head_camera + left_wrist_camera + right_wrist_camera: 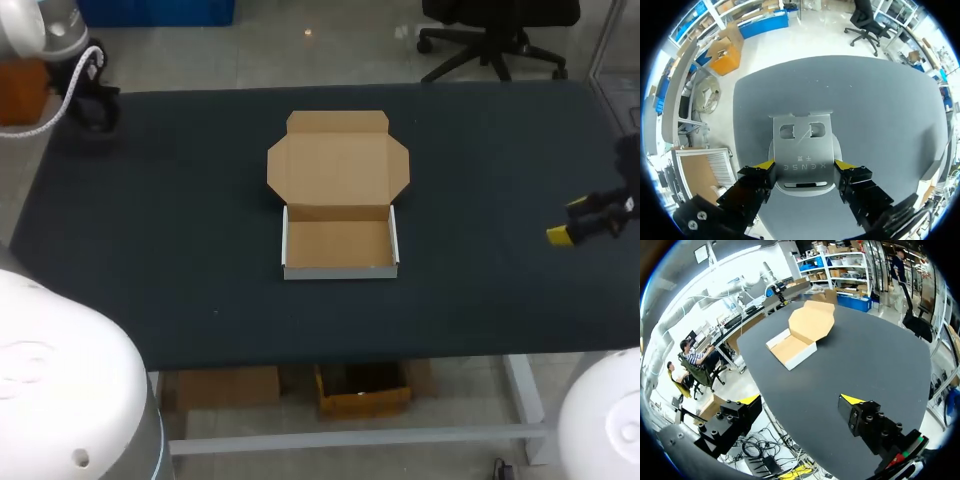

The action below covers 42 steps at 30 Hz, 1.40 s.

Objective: Assemble the packaging by folding the flat box into shape, placing the metal phone stand inside, and closing the box properly

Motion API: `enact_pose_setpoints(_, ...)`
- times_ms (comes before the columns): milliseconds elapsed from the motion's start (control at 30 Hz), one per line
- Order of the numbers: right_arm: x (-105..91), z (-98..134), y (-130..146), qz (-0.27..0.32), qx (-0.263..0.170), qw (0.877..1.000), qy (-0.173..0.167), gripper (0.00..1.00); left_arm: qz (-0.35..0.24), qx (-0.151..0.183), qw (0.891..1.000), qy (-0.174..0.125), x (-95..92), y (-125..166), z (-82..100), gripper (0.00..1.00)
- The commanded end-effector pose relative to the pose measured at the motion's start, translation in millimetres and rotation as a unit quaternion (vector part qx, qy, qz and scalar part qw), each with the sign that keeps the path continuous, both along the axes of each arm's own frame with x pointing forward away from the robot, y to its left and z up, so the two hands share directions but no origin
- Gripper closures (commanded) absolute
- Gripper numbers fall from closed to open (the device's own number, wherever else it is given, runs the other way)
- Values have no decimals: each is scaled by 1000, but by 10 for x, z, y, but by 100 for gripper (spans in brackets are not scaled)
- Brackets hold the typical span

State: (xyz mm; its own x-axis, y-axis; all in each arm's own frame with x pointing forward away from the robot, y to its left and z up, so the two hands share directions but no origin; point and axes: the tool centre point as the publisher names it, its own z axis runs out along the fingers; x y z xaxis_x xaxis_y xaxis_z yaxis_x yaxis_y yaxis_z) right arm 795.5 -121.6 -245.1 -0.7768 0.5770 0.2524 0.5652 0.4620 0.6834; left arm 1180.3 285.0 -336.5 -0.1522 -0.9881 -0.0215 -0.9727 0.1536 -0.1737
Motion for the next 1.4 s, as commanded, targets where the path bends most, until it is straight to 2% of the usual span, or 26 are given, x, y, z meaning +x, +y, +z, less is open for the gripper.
enact_pose_setpoints(33,-51,91,-62,51,28,998,-20,0,-7,6,999,-51,-341,-105,167,100)
enact_pose_setpoints(100,-63,106,-49,71,22,997,-22,0,-13,5,999,-51,-375,-147,187,100)
enact_pose_setpoints(867,-63,106,-49,71,22,997,-22,0,-69,9,995,-73,-769,-499,363,100)
enact_pose_setpoints(1100,-34,113,41,134,-1,986,-102,0,-87,9,993,-79,-867,-658,416,100)
enact_pose_setpoints(1300,-64,109,71,161,-6,978,-134,0,-97,7,992,-84,-941,-763,451,100)
enact_pose_setpoints(1400,-63,85,64,164,-11,977,-138,0,-101,7,991,-86,-974,-811,461,100)
